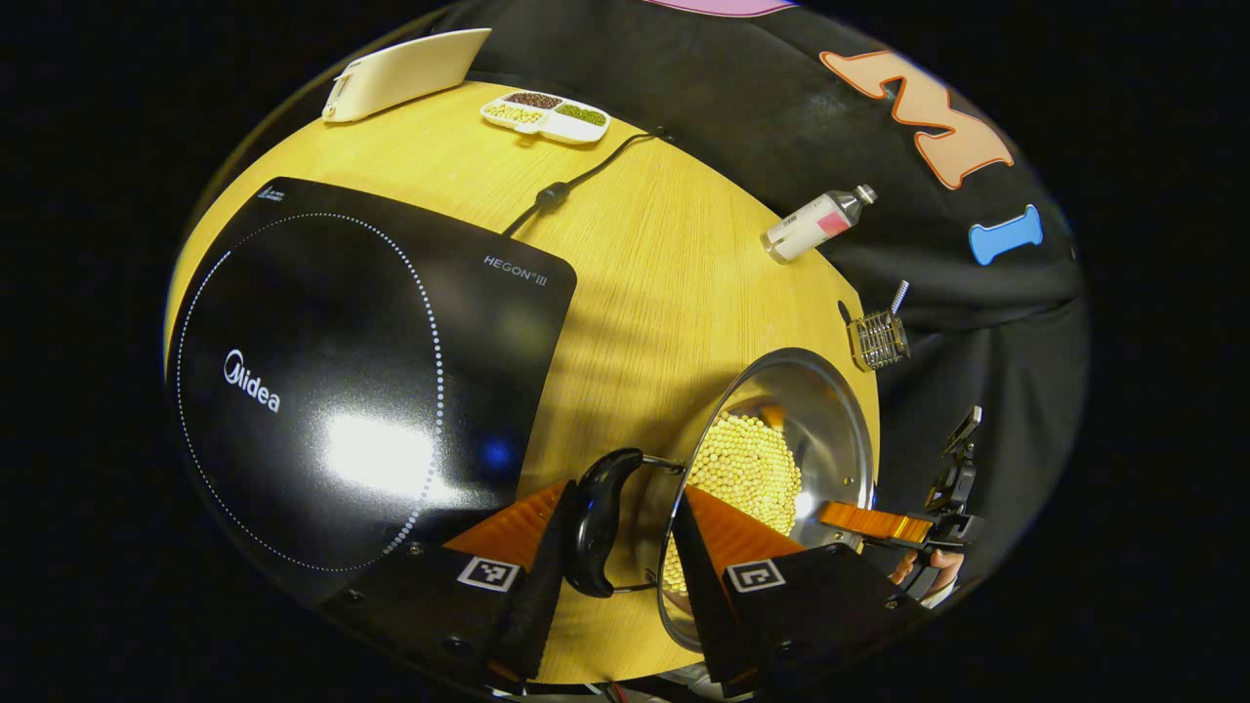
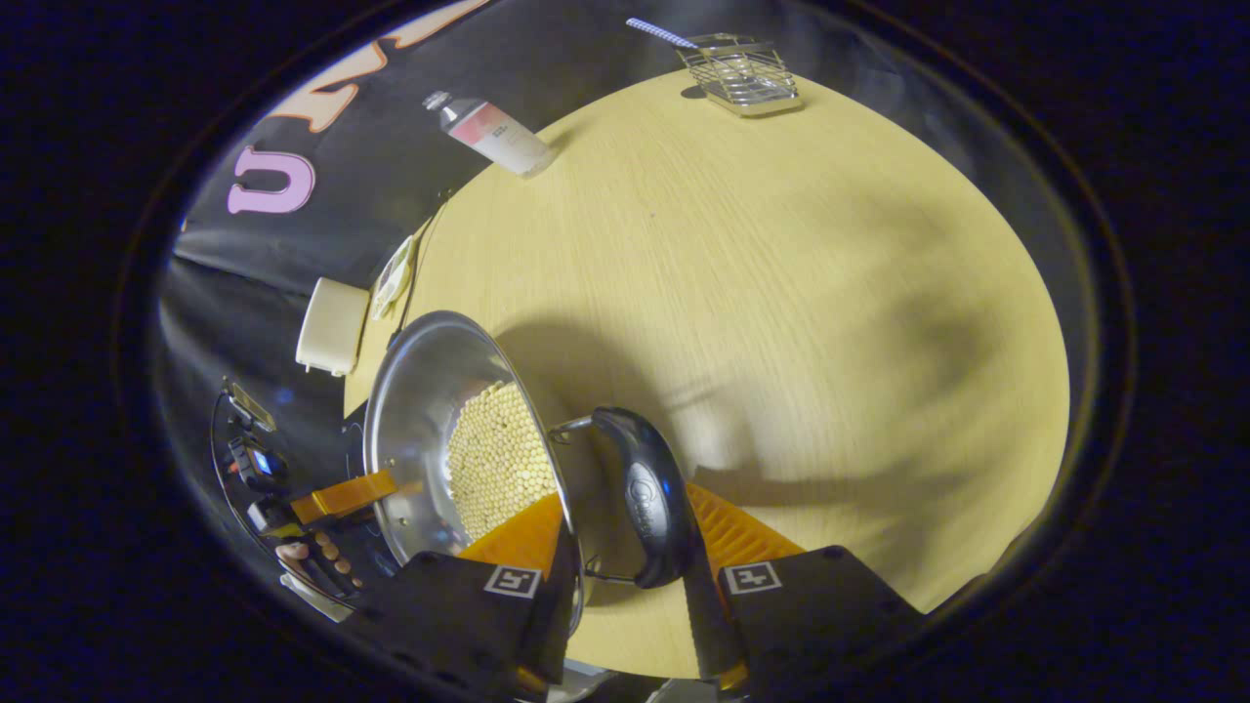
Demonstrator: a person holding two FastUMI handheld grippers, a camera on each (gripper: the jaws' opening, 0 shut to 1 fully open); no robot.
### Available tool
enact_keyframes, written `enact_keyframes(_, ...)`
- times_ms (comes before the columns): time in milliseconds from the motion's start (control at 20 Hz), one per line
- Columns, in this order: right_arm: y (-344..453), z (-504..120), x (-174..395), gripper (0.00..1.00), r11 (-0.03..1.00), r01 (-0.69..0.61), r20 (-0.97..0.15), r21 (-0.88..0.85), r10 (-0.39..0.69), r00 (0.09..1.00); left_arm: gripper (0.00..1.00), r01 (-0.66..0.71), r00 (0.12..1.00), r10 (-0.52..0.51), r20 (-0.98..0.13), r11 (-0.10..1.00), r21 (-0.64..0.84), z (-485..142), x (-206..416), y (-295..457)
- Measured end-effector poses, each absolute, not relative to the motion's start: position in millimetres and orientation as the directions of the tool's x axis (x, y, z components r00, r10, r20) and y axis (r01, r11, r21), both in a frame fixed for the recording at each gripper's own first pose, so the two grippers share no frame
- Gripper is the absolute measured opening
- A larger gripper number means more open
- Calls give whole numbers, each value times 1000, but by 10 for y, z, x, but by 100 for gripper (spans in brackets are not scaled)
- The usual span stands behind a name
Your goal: First push the handle of the pot to place it horizontally, then grasp the pot with both hands and set it on the induction cooktop.
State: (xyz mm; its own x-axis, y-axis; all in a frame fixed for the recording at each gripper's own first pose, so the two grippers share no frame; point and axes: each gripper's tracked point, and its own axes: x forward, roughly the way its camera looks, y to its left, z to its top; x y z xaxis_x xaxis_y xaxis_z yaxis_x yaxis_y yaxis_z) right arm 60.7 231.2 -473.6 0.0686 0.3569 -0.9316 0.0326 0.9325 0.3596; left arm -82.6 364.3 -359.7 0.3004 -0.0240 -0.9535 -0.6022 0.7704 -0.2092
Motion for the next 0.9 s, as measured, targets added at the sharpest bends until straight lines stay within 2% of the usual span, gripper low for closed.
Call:
enact_keyframes(100, 2310, -4740, 614, 48, 935, 20, -933, 354, 352, 79, 61, -600, 300, -25, -954, 772, -209, -3594, -836, 3637)
enact_keyframes(150, 2305, -4742, 613, 48, 936, 14, -933, 352, 350, 82, 64, -598, 298, -26, -954, 774, -208, -3590, -843, 3632)
enact_keyframes(200, 2300, -4726, 598, 48, 936, 8, -933, 351, 349, 84, 60, -595, 299, -25, -954, 776, -207, -3596, -843, 3631)
enact_keyframes(250, 2300, -4713, 603, 48, 936, 12, -933, 352, 349, 92, 63, -596, 298, -24, -954, 776, -206, -3591, -847, 3627)
enact_keyframes(300, 2298, -4701, 621, 42, 937, 11, -932, 350, 348, 100, 63, -599, 294, -25, -955, 774, -205, -3594, -868, 3616)
enact_keyframes(450, 2293, -4669, 618, 41, 937, -5, -931, 349, 348, 110, 57, -605, 296, -26, -955, 768, -209, -3598, -897, 3596)
enact_keyframes(500, 2297, -4658, 616, 41, 936, -9, -930, 351, 350, 114, 59, -604, 295, -25, -955, 770, -207, -3603, -905, 3593)
enact_keyframes(750, 2337, -4568, 616, 41, 931, -19, -921, 364, 363, 141, 59, -587, 292, -3, -957, 789, -182, -3541, -947, 3588)
enact_keyframes(800, 2327, -4566, 587, 47, 932, -19, -922, 361, 360, 139, 60, -582, 296, -3, -955, 792, -183, -3537, -957, 3583)
enact_keyframes(850, 2326, -4559, 591, 47, 933, -26, -920, 360, 359, 153, 58, -579, 303, -6, -953, 793, -189, -3542, -969, 3579)
enact_keyframes(900, 2298, -4593, 566, 47, 936, -29, -925, 350, 350, 149, 60, -576, 310, -14, -951, 793, -199, -3558, -978, 3571)
